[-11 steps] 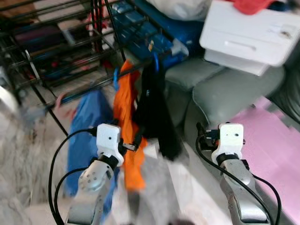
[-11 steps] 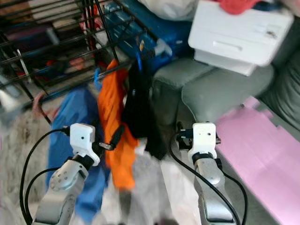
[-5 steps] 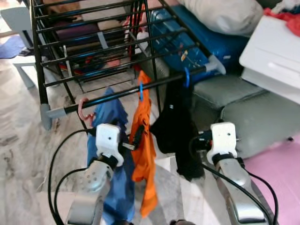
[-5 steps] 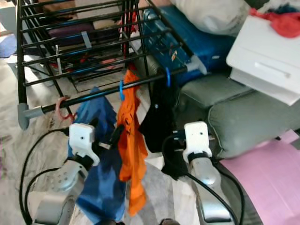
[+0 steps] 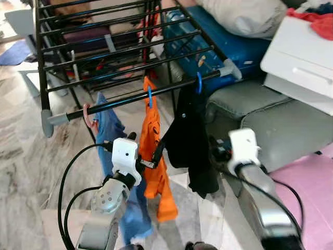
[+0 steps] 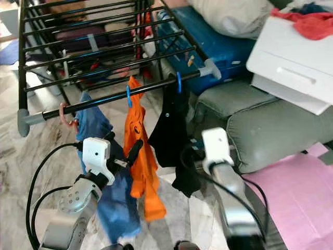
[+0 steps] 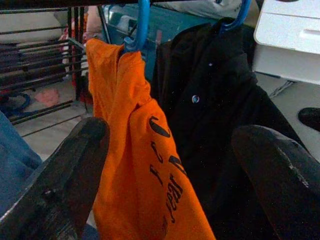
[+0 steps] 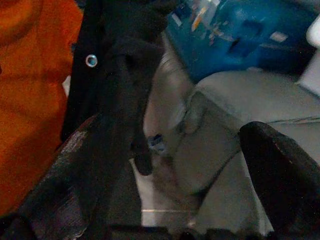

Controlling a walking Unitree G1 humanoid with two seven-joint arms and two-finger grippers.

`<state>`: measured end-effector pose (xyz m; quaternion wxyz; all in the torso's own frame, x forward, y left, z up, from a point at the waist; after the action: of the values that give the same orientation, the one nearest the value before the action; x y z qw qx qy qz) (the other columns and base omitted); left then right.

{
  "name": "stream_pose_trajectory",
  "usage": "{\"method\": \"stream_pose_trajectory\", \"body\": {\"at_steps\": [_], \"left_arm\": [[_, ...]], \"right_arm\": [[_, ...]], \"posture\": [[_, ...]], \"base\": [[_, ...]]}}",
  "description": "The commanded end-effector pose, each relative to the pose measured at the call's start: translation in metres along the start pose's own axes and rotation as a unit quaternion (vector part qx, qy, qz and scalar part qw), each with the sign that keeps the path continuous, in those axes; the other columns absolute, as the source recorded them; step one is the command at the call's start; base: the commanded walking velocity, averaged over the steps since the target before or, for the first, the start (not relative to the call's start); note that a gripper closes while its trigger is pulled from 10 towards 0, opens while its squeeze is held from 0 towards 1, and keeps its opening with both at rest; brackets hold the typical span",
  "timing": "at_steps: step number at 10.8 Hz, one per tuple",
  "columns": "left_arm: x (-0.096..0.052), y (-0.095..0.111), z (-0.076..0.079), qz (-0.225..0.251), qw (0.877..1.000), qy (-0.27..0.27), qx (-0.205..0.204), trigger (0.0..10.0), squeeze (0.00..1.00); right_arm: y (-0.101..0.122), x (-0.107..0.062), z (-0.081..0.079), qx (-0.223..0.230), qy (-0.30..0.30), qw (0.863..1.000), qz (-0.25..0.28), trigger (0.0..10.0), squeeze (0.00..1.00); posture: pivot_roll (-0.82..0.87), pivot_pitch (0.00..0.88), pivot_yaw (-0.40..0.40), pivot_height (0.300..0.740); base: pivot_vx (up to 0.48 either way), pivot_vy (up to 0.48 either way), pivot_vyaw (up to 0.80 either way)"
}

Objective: Hang hanger

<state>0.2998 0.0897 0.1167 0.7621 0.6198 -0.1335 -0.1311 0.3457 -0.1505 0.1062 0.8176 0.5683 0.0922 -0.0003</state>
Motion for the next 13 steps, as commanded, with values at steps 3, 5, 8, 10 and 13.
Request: {"method": "stream_pose_trajectory", "body": {"at_steps": [3,5,8,10,13], "left_arm": [[-0.003,-0.001,-0.006,-0.007,1.0,0.011,0.009,10.0,0.0],[-0.005,-0.001,-0.009,-0.008,1.0,0.017,0.01,10.0,0.0],[-0.007,-0.001,-0.01,-0.011,1.0,0.019,0.012,10.0,0.0],[-0.007,-0.003,-0.009,-0.015,1.0,0.018,0.01,10.0,0.0],[-0.007,-0.003,-0.011,-0.018,1.0,0.021,0.01,10.0,0.0]], "right_arm": [[0.007,0.018,-0.009,-0.016,0.027,0.999,0.007,10.0,0.0],[0.017,0.03,-0.021,-0.004,0.047,0.999,0.019,10.0,0.0],[0.023,0.036,-0.027,0.004,0.034,0.999,0.028,10.0,0.0],[0.019,0.044,-0.035,0.019,0.048,0.999,0.008,10.0,0.0],[-0.001,0.047,-0.047,0.065,0.071,0.994,-0.05,10.0,0.0]], "posture": [[-0.07,0.151,0.028,0.74],[-0.06,0.158,0.03,0.74],[-0.05,0.171,0.033,0.74],[-0.06,0.175,0.037,0.74],[-0.05,0.173,0.037,0.74]], "base": [[0.0,0.0,0.0],[0.0,0.0,0.0],[0.0,0.0,0.0],[0.0,0.0,0.0],[0.0,0.0,0.0]]}}
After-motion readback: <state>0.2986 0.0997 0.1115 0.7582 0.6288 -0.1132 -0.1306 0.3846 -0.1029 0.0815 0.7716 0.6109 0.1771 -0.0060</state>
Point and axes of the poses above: a point about 5 cm out from each wrist's last joint towards the gripper, its own x axis pointing out of the wrist towards the gripper, its own y axis along the axis of the wrist's last joint, z = x × y, the point moved 4 cm from there along x, pointing out of the wrist towards the gripper, and after that the axes turned 9 degrees about -x, right-handed, at the moved point
